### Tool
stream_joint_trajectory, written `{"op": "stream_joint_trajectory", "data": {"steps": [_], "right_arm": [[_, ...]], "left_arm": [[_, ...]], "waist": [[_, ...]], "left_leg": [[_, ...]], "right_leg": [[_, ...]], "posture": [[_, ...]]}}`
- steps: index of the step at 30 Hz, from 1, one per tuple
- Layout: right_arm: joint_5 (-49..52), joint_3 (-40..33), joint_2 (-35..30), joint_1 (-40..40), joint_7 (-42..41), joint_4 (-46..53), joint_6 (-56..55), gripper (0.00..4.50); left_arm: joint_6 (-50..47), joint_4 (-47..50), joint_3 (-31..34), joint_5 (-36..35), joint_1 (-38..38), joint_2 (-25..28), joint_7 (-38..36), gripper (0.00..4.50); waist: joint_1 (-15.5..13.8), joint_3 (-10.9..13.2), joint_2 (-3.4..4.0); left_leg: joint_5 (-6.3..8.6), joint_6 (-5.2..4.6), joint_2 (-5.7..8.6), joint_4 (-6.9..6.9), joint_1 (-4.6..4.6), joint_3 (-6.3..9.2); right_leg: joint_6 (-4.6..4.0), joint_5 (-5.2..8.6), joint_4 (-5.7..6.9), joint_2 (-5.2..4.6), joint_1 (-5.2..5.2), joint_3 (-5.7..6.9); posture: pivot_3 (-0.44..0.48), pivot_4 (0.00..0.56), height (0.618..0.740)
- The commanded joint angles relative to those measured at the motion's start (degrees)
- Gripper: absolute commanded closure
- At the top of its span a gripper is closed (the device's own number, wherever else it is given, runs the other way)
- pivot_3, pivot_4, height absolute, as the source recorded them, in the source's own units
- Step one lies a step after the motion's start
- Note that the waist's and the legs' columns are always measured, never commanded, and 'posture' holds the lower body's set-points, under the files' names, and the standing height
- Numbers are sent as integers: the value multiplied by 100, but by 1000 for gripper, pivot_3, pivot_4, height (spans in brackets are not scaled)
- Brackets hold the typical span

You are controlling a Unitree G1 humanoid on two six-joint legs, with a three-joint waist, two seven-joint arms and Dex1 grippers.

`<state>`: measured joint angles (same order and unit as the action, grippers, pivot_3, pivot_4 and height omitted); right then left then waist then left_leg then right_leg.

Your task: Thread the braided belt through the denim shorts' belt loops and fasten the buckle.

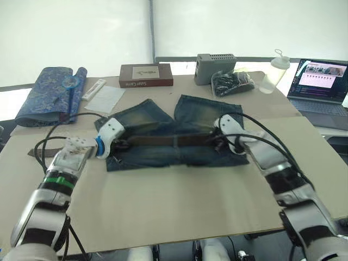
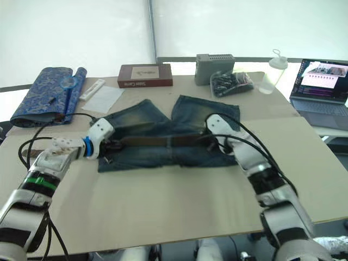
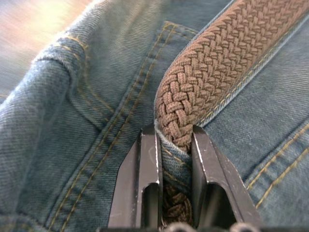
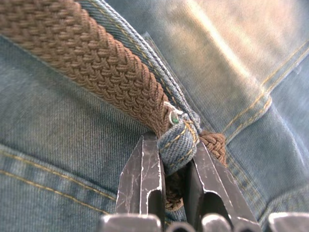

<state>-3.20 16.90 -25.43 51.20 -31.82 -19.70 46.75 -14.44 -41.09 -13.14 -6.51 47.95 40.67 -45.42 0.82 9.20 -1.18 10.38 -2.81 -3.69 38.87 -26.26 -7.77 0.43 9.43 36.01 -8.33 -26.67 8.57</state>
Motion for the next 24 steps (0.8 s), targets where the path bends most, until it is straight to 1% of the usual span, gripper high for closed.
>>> {"op": "stream_joint_trajectory", "data": {"steps": [1,3,5,6,8,10,11,12,14,17,19,20,21,22,23,24], "right_arm": [[-157,-421,159,650,627,-1285,-1014,4385],[-98,-607,275,959,894,-1791,-1596,4385],[-12,-762,270,1094,909,-1880,-1986,4385],[86,-881,240,1034,842,-1718,-2080,4385],[244,-1060,134,739,613,-1144,-2020,4385],[479,-1202,-25,162,263,-212,-2162,4385],[841,-1431,-13,-159,4,260,-2265,4385],[1047,-1506,-160,-586,-280,880,-2271,4385],[1242,-1628,-323,-1244,-476,1783,-2133,4385],[1578,-1729,-693,-2325,-849,3057,-1893,4385],[1882,-1814,-834,-2790,-1075,3617,-1736,4385],[2029,-1875,-879,-2975,-1110,3816,-1577,4385],[2224,-1919,-959,-3163,-1262,3993,-1458,4385],[2320,-1984,-1098,-3408,-1415,4168,-1463,4385],[2420,-2026,-1289,-3660,-1601,4336,-1390,3300],[2484,-2103,-1632,-4130,-1924,4573,-1387,3054]], "left_arm": [[1118,-1322,260,466,745,40,427,4290],[1536,-1621,423,424,1009,-2,376,4290],[1915,-1548,652,262,1055,11,155,4290],[2016,-1305,760,144,913,42,-58,4290],[1901,-617,986,-116,465,126,-431,4290],[1628,361,1242,-419,-181,210,-616,4290],[1445,903,1361,-564,-532,259,-667,4290],[1308,1531,1495,-692,-967,317,-685,4290],[1083,2456,1727,-902,-1630,394,-715,4290],[474,3988,2127,-1397,-2771,468,-717,4290],[226,4744,2308,-1581,-3358,513,-706,4290],[280,5041,2395,-1573,-3613,536,-703,4290],[155,5286,2507,-1693,-3829,542,-697,4290],[-38,5563,2631,-1856,-4095,554,-707,4290],[-238,5820,2753,-2046,-4373,572,-760,3790],[-531,6122,2920,-2249,-4853,614,-830,3276]], "waist": [[8,5,-4],[4,9,-6],[3,11,-5],[3,11,-5],[9,12,-4],[13,12,-4],[13,12,-4],[15,12,-4],[8,13,-3],[-1,14,-2],[-10,18,1],[-12,20,2],[-14,20,3],[-23,22,5],[-29,23,8],[-38,25,11]], "left_leg": [[-4,5,2,0,-14,-5],[-16,24,10,-5,-31,-29],[-26,41,15,-3,-48,-49],[-26,41,18,-2,-64,-48],[-24,39,20,-1,-71,-48],[-21,34,20,-1,-71,-41],[-20,33,22,-1,-71,-40],[-19,32,21,-3,-72,-35],[-12,32,17,0,-69,-13],[-8,27,12,4,-68,-7],[19,-14,2,7,-61,-2],[20,-4,0,9,-40,0],[43,43,-5,8,-23,1],[48,58,-14,7,-12,2],[49,61,-16,5,7,9],[50,62,-16,4,18,12]], "right_leg": [[-2,-2,6,0,-13,-1],[-3,-2,4,-1,-27,-4],[0,-1,4,-4,-37,-2],[0,-1,5,-6,-47,-1],[2,-1,6,-7,-48,0],[3,-1,9,-10,-47,-3],[4,-1,9,-10,-46,-3],[9,2,8,-11,-45,-2],[8,2,9,-11,-44,-6],[16,7,-2,-13,-44,-9],[18,9,-6,-13,-43,-10],[15,7,-1,-13,-29,-11],[10,11,-4,-12,-18,-10],[-18,27,-10,-11,-7,-3],[-23,30,-13,-11,13,0],[-24,32,-16,-12,25,-1]], "posture": [[0,150,709],[0,150,709],[0,150,709],[0,150,709],[0,150,709],[0,150,709],[0,150,709],[0,150,709],[0,150,709],[0,150,709],[0,150,709],[0,150,709],[0,150,709],[0,150,709],[0,150,709],[0,150,709]]}}
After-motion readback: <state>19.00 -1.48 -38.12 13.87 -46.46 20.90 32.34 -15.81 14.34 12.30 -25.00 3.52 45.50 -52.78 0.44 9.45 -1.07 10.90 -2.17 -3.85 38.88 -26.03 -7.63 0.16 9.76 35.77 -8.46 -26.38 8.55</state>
